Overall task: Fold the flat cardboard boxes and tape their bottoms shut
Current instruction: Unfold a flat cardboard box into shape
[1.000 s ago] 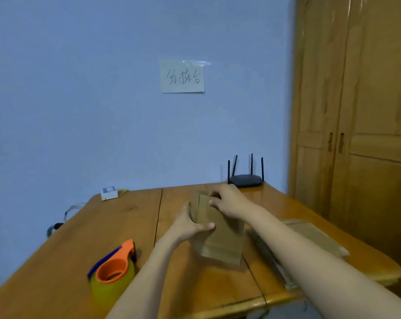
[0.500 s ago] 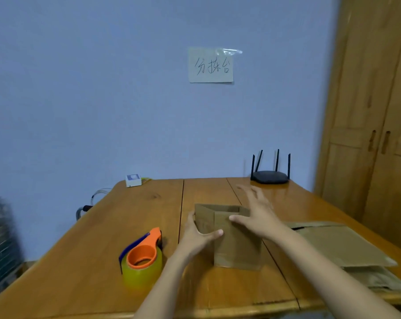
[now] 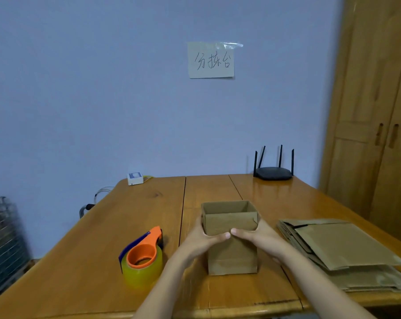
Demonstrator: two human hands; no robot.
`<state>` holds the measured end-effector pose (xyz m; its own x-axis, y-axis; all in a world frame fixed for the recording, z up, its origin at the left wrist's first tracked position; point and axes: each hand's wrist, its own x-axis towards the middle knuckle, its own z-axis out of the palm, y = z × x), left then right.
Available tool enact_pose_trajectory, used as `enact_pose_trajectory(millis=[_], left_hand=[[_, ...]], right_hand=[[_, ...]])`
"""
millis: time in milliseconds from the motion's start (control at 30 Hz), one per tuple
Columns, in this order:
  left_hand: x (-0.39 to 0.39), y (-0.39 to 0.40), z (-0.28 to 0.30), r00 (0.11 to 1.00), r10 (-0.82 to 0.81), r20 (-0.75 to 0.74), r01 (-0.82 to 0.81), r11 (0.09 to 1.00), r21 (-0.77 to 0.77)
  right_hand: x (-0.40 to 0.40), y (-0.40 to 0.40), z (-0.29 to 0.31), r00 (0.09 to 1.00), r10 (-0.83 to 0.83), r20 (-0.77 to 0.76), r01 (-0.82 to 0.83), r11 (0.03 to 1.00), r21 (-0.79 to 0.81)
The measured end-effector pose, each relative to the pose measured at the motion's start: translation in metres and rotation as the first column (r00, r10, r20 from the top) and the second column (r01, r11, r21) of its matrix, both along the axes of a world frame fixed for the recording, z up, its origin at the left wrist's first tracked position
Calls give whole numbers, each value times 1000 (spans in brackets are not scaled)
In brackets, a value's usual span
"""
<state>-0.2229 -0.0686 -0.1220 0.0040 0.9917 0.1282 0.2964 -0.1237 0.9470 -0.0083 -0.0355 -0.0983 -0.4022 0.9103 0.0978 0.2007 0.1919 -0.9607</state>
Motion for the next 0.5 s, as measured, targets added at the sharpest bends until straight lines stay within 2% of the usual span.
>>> enact_pose_trajectory(millis=[133,300,500], left_hand=[[-4,4,2,999,-10,-37,9,1000,-6],[-14,-2,-3,999,-38,-36,36,998,-57],[-8,-8,-9,1000,-24,-12,23,997,-68]], right_hand=[[-8,5,2,999,9,35,-10,1000,11],[-6,9,2,965,136,225,-143,990,14],[-5,3,-14,979,110,170,-112,994,3]])
